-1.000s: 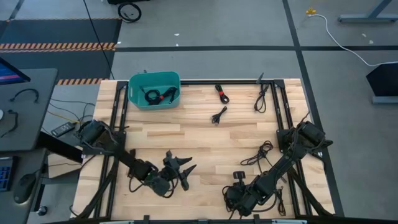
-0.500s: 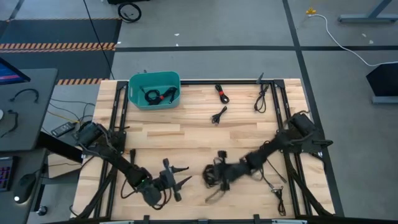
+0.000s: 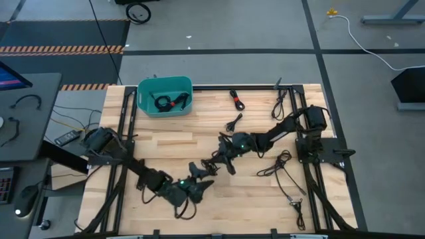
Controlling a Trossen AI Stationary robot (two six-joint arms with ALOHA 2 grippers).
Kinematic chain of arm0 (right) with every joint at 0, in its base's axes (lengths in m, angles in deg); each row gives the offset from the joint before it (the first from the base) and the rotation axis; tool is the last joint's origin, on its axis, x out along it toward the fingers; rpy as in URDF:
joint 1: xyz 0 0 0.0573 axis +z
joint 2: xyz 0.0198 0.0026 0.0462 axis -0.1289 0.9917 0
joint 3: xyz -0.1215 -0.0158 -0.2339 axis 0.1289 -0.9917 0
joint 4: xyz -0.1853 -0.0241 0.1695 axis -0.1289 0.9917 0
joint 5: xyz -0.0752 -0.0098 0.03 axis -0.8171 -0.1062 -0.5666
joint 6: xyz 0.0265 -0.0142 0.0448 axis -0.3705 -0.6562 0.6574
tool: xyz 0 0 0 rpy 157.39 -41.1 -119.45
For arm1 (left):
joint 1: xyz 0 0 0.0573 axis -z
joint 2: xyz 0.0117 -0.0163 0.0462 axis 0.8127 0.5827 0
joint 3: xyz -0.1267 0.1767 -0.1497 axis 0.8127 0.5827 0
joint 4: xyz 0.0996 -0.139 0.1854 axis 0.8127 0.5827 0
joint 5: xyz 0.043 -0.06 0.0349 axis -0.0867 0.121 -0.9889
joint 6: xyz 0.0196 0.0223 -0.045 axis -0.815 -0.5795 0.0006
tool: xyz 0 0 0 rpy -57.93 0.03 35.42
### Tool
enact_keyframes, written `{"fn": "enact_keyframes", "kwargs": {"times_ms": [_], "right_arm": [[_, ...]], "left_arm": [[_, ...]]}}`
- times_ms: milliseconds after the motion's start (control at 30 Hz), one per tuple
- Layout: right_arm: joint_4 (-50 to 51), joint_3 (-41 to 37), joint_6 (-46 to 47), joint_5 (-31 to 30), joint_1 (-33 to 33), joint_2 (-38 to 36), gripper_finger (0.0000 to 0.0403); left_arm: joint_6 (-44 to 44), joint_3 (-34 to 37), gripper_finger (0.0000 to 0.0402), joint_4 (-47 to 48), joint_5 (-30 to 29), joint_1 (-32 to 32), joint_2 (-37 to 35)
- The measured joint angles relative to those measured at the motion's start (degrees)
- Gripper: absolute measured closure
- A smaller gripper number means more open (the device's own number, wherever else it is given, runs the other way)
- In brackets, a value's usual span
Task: Pick and place USB-C Cables
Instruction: Put the black charger cable into the blue bin
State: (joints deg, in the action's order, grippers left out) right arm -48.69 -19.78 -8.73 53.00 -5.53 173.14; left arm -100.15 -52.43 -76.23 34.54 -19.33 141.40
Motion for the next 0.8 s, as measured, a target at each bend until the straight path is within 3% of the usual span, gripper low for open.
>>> {"fn": "enact_keyframes", "kwargs": {"times_ms": [167,333,533,767,800], "right_arm": [[0.35,-0.02,-2.58,2.62,-1.88,0.0,0.04],[0.65,-0.02,-3.54,3.25,-2.32,-0.02,0.04],[1.13,-0.02,-3.67,4.7,-2.1,-0.11,0.0394],[1.75,-0.04,-5.51,7.79,-2.17,-0.14,0.0353],[2.24,-0.04,-5.59,8.05,-2.3,-0.49,0.0345]], "left_arm": [[7.19,-0.01,0.0133,11.28,1.24,-4.46,0.0],[12.31,-0.01,0.0152,17.66,1.45,-6.88,0.0],[13.27,-0.01,0.0237,18.52,1.47,-8.69,-0.02],[16.71,-0.01,0.0375,18.25,4.21,-8.83,-0.07],[16.73,-0.01,0.0379,18.12,3.97,-8.54,-0.07]]}}
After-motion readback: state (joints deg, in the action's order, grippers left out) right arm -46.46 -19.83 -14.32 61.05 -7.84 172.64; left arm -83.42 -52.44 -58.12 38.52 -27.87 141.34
